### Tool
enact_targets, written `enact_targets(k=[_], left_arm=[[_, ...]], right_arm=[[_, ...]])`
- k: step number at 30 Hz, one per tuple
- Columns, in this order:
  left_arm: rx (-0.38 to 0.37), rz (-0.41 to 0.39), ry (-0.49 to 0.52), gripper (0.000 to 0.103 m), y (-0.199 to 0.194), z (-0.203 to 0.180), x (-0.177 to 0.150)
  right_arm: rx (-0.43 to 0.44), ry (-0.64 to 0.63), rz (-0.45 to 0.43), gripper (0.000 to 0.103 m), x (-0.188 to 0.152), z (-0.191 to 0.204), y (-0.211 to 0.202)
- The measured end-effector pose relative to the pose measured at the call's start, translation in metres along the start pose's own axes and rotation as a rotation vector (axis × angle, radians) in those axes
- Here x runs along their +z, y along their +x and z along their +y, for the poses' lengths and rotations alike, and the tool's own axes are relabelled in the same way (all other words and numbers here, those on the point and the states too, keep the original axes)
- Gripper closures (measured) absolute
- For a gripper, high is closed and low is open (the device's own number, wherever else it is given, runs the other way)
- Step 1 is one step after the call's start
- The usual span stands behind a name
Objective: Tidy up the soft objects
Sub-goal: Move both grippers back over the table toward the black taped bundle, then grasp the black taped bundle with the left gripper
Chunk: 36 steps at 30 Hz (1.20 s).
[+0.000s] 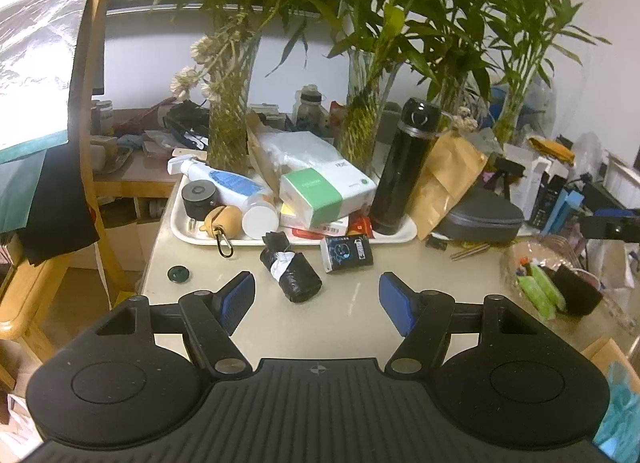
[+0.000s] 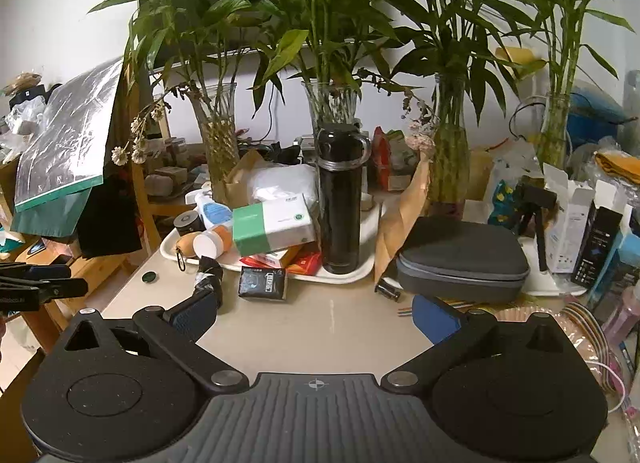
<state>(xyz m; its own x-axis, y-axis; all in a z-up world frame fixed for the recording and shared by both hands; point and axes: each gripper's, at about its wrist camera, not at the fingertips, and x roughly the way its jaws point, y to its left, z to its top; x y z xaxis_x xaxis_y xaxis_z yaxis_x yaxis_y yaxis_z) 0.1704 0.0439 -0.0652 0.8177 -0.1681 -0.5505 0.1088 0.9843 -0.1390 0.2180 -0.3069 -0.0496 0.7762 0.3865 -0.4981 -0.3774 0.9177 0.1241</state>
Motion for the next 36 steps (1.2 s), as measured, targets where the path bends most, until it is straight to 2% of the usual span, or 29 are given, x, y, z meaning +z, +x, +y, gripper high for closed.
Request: enact_targets(k=[8,13,17,25,36], left_arm=[[-0.007,0.013,0.059,0.035,0.007,-0.011,0.0],[-0.007,0.023,0.091,0.035,0.02,-0.013,0.004],[-0.015,0.04,0.068,0.035,0.035,-0.006,0.006],[-0.004,0.128,-0.02,0.035,0.08,0.017,0.01],[0.013,0.204,-0.073,0.035,0.13,0.035,0.015]], right_arm=[[-0.016,-0.006,0.012,0.0,-0.001,-0.004,0.003],[0.017,0.054,0.049,0.0,-0.002,-0.013,0.013],[0.017,0.052,0.079,0.0,-0.001,-0.016,0.03],[0.042,0.008,0.136,0.0,0.003,-0.016,0.071],[0.08,-0.009,0.138,0.0,0.011,-0.007,0.096]])
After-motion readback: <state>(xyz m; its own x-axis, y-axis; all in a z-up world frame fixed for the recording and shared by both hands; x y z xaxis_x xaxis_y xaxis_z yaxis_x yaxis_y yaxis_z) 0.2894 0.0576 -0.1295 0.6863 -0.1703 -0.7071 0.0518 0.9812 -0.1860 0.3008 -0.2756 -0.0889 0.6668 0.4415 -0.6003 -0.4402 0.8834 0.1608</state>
